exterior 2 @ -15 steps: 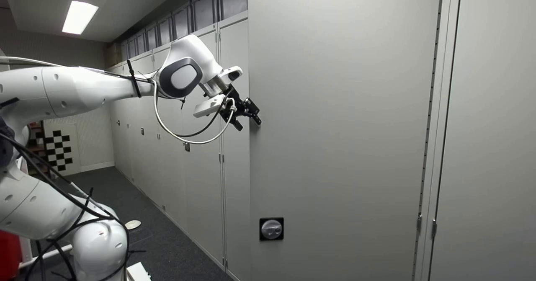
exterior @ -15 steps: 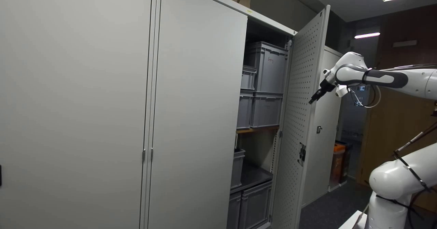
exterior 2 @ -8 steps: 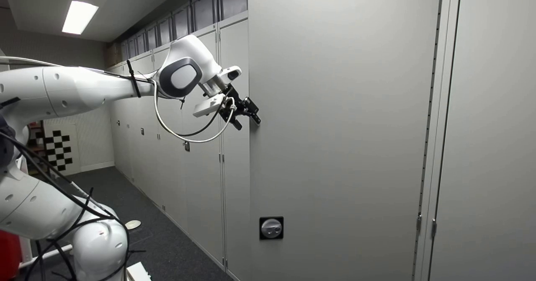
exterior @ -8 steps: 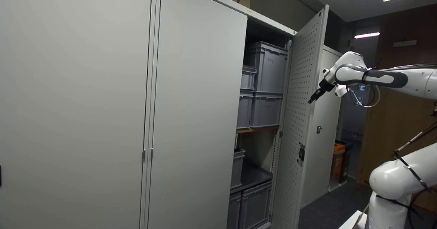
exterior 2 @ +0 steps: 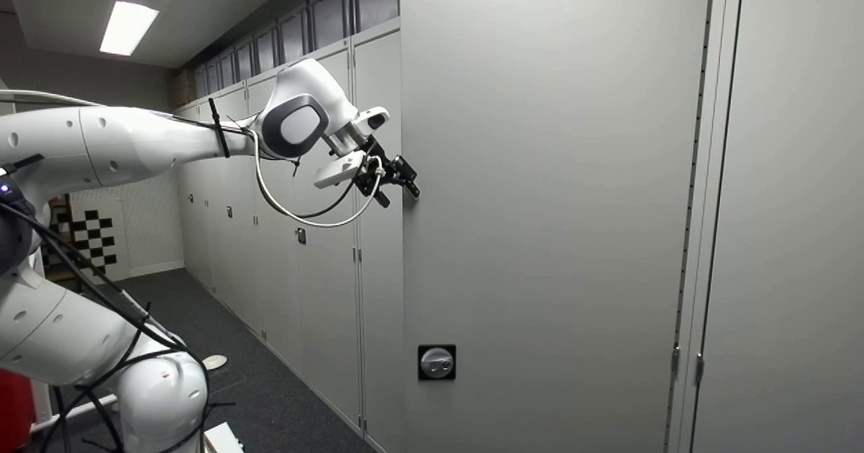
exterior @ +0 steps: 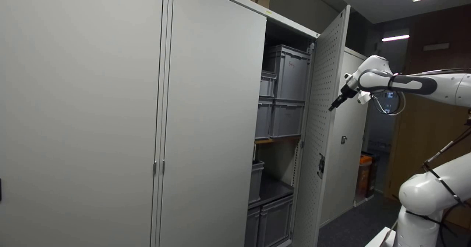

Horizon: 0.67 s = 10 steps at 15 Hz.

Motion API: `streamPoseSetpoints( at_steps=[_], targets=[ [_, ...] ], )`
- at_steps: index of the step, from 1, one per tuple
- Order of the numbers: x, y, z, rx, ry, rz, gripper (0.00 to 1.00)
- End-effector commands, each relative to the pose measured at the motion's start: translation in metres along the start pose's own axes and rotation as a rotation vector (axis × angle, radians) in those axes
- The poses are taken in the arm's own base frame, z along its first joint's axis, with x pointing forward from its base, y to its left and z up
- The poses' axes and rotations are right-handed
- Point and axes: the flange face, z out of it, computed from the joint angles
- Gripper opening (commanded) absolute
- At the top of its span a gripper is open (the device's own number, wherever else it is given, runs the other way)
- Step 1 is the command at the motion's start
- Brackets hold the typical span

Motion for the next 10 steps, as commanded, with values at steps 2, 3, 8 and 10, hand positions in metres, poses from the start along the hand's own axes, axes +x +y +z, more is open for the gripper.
streamPoseSetpoints(
  at_steps=[2, 3, 8, 10],
  targets=[
    [0.026, -0.008, 0.003, 0.021, 0.044, -0.020, 1.00],
    [0.029, -0.009, 0.004, 0.022, 0.044, -0.021, 1.00],
    [0.041, -0.015, 0.007, 0.025, 0.042, -0.038, 1.00],
    [0.046, -0.016, 0.008, 0.026, 0.041, -0.042, 1.00]
  ],
)
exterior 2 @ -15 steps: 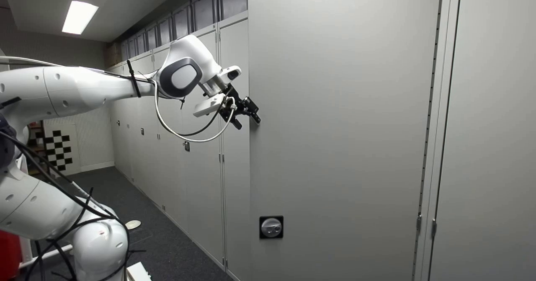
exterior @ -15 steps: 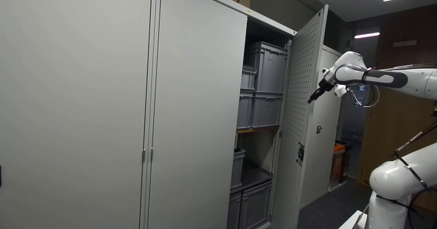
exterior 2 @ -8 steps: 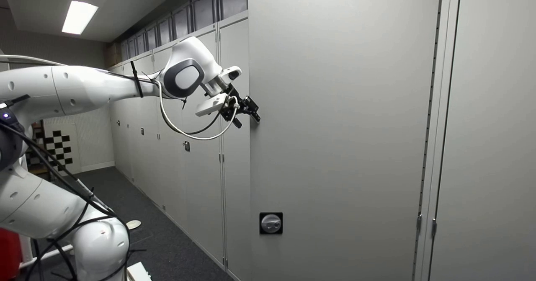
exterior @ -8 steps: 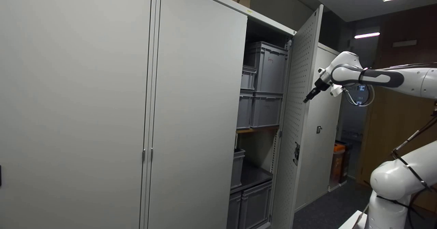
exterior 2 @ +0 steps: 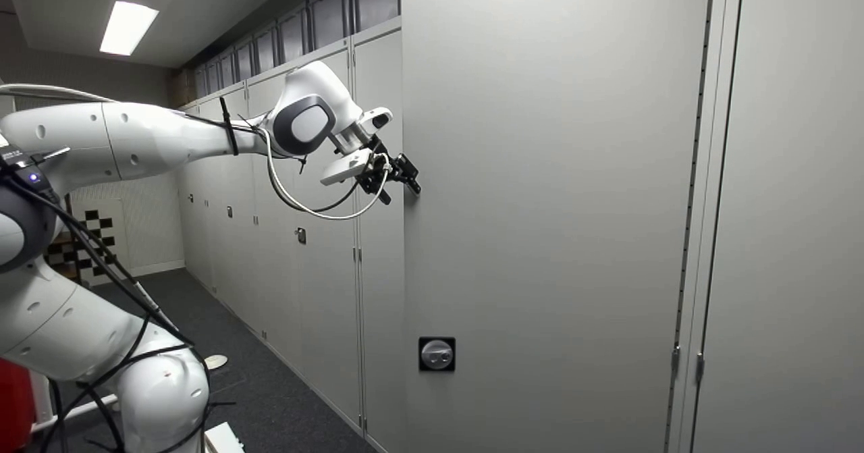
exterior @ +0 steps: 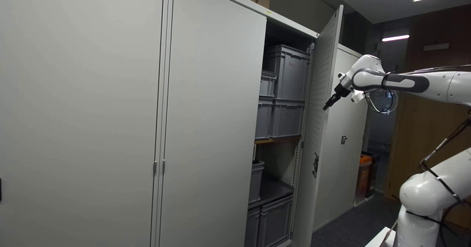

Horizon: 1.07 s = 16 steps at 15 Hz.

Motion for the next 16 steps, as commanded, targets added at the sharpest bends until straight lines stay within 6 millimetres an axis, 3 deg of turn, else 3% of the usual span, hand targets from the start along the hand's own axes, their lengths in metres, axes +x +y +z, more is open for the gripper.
streamPoseSetpoints(
  at_steps=[1, 16],
  targets=[
    [0.023, -0.001, -0.002, 0.008, 0.038, -0.010, 1.00],
    [0.059, -0.015, 0.002, 0.021, 0.052, -0.038, 1.00]
  ],
)
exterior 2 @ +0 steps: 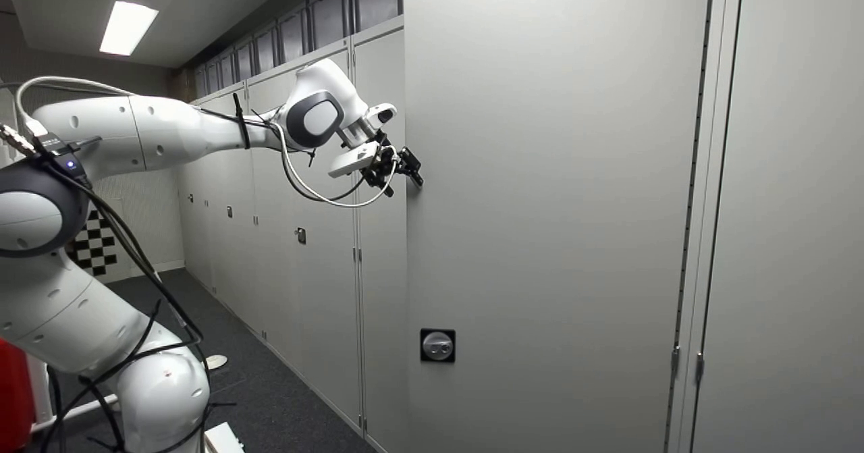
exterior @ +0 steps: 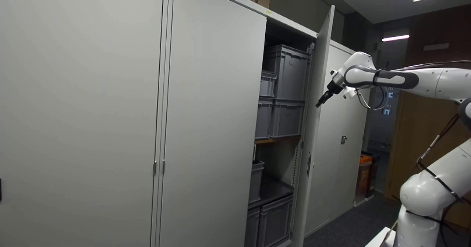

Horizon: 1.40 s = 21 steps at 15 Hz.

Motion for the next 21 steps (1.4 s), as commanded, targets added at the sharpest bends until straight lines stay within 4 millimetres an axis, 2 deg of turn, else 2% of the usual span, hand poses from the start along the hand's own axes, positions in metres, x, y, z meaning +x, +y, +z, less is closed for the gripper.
streamPoseSetpoints(
  at_steps=[1, 21],
  targets=[
    [0.023, -0.002, -0.004, 0.007, 0.043, -0.010, 1.00],
    [0.063, -0.013, 0.014, 0.031, 0.056, -0.012, 1.00]
  ],
)
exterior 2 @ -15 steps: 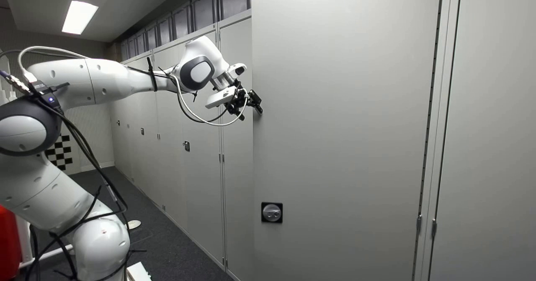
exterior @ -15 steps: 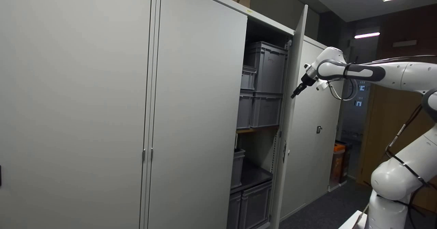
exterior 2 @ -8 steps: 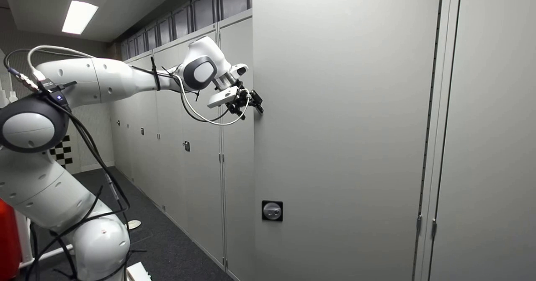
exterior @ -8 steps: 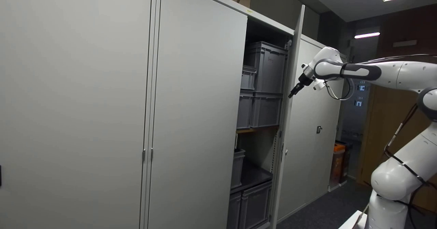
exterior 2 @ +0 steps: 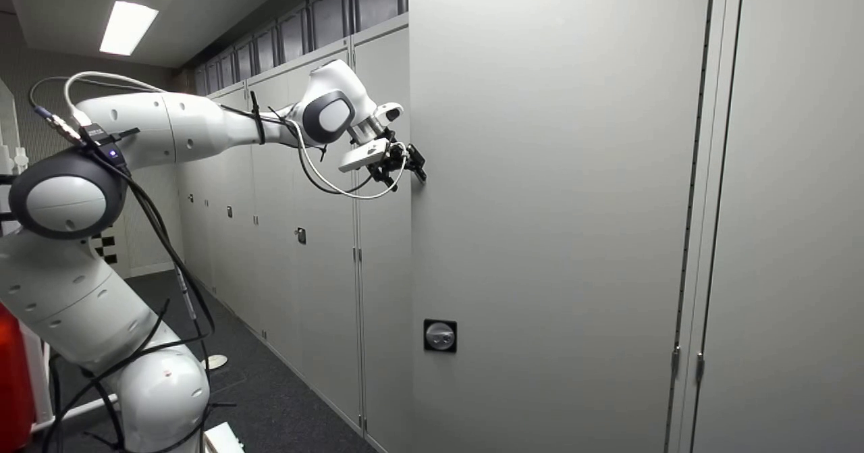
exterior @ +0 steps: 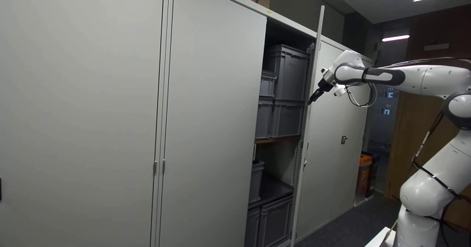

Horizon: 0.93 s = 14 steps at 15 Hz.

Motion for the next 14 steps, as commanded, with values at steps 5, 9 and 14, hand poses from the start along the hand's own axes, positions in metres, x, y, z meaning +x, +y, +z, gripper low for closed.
streamPoseSetpoints(
  at_steps=[5, 9, 14],
  targets=[
    [0.029, -0.001, -0.002, 0.010, 0.059, 0.009, 1.00],
    [0.036, -0.003, 0.001, 0.018, 0.061, 0.009, 1.00],
    [0.049, -0.005, 0.006, 0.026, 0.063, 0.010, 1.00]
  ],
)
